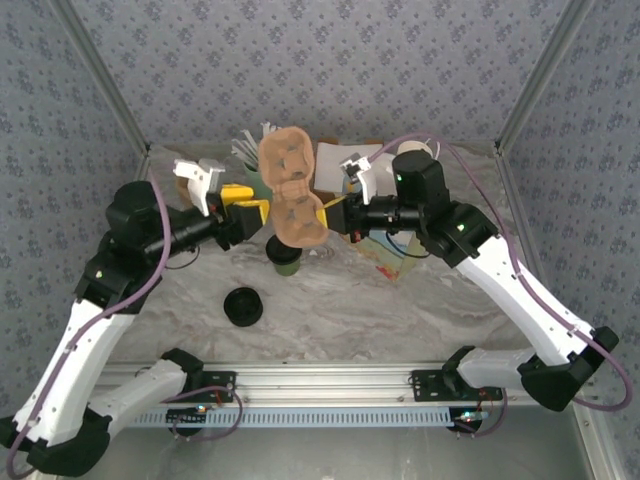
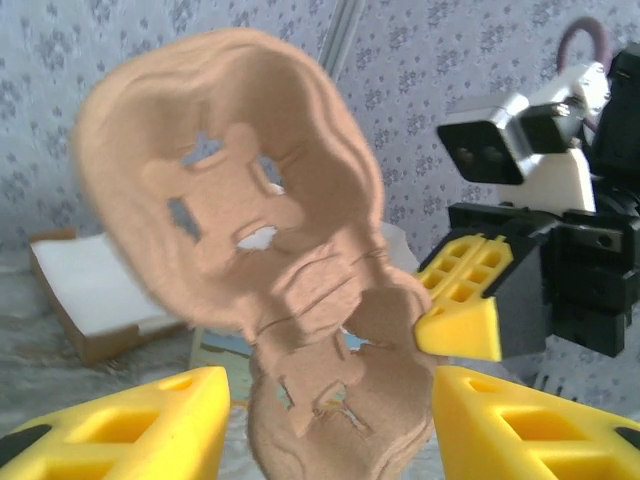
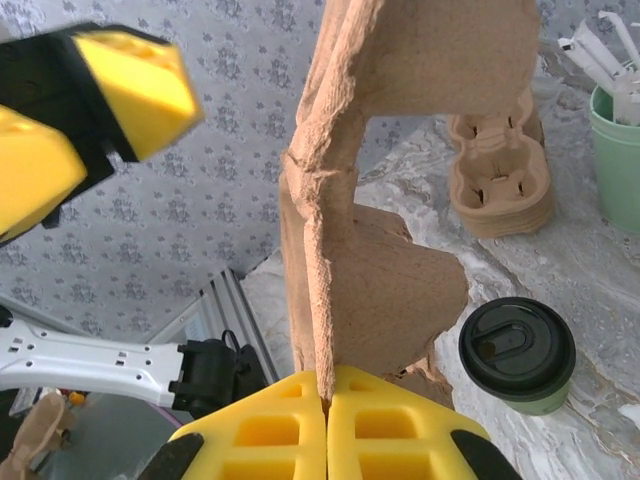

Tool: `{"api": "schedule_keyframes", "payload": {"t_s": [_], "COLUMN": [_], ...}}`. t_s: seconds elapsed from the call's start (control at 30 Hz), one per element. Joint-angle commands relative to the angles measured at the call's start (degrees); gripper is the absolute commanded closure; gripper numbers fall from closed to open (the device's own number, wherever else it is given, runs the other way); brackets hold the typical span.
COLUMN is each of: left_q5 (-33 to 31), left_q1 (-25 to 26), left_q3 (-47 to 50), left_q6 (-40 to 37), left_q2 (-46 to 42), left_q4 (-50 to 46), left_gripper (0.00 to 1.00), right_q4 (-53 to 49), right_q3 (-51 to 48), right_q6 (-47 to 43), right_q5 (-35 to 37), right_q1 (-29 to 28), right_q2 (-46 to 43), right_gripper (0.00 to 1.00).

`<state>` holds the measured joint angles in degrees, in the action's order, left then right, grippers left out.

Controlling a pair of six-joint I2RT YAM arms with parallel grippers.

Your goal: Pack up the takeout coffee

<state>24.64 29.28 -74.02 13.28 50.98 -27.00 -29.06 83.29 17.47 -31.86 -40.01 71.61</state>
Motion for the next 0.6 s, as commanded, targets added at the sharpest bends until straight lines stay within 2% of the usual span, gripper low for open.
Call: {"api": "schedule_keyframes", "payload": {"t_s": [0.0, 0.13, 0.23, 0.33, 0.43, 0.57], "left_q5": [-4.5, -6.6, -10.4, -11.1, -9.0, -8.8], "left_q1": [2.6, 5.4, 6.2, 6.3, 6.3, 6.4], "left_q3": [-2.7, -3.4, -4.8, -7.9, -11.1, -9.8], "left_q6": [-14.4, -24.2, -28.7, -31.7, -35.1, -36.1], "left_q2": [0.6, 1.2, 2.9, 5.8, 9.1, 10.0], "left_q4": [-7.5, -10.8, -15.1, -20.7, -26.8, -26.1], "left_gripper": [0.43, 0.35, 0.34, 0.34, 0.34, 0.34], "right_q4": [-7.5, -10.1, -12.6, -14.0, -14.4, -14.5], "right_q3": [4.4, 6.6, 8.2, 8.8, 8.9, 8.9], "right_q6": [-2.6, -3.2, -4.2, -4.9, -5.1, -5.3], "right_q5": [3.9, 4.7, 4.7, 4.1, 3.5, 2.0], "right_q1": [-2.1, -4.0, -5.3, -5.7, -5.8, -5.9], "right_q2": [2.6, 4.6, 6.2, 6.9, 7.0, 7.3], "right_gripper": [0.93, 0.93, 0.93, 0.93, 0.93, 0.93]}}
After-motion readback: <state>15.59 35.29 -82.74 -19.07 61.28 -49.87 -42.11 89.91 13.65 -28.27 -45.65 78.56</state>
